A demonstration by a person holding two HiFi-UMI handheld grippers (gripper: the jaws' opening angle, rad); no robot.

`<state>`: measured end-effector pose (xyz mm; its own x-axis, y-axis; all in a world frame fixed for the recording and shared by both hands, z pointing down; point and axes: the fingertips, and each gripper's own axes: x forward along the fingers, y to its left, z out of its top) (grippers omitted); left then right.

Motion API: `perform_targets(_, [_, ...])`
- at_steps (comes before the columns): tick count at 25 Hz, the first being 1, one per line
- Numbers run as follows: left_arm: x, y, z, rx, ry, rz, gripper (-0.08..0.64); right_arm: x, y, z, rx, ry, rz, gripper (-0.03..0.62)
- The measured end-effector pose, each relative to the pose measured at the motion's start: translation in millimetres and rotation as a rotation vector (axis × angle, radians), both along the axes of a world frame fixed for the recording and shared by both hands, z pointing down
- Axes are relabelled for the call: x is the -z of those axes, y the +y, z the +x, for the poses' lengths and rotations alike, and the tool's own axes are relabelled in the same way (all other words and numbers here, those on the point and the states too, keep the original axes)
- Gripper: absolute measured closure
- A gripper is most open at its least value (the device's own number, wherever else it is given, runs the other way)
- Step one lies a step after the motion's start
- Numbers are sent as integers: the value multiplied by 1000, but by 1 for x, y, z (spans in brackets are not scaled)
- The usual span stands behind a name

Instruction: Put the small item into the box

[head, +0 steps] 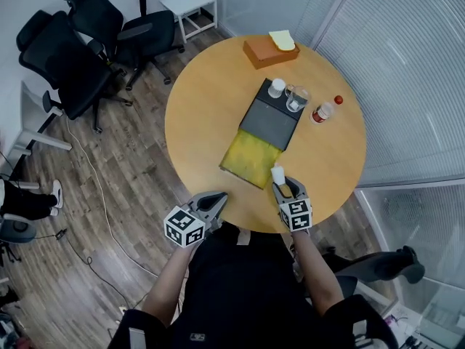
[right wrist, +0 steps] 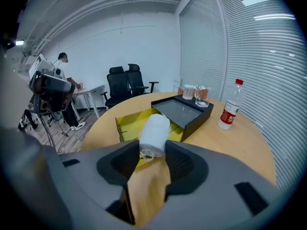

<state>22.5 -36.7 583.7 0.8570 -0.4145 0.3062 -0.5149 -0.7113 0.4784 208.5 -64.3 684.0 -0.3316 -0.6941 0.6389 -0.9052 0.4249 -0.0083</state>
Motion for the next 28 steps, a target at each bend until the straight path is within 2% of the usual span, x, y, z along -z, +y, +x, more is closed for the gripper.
perform_targets(9, [-9, 6, -15, 99, -15, -16, 554, -20, -31, -26, 93, -7, -20, 430])
perform_targets(13, [-9, 10, -20, 126, -14, -31, 554, -30, -47, -40, 146, 21, -40, 430])
perform_targets(18, [-10, 11, -19, 118, -26, -28, 554, -43, -61, -51, 168, 63, -75, 430])
perform_targets(23, [-9, 12, -17, 104, -27, -22, 554, -52, -66, -56, 197, 162, -114, 430])
perform_targets(28, [-10, 14, -22, 98, -31, -23, 554, -58, -67, -65, 212, 180, -122, 430])
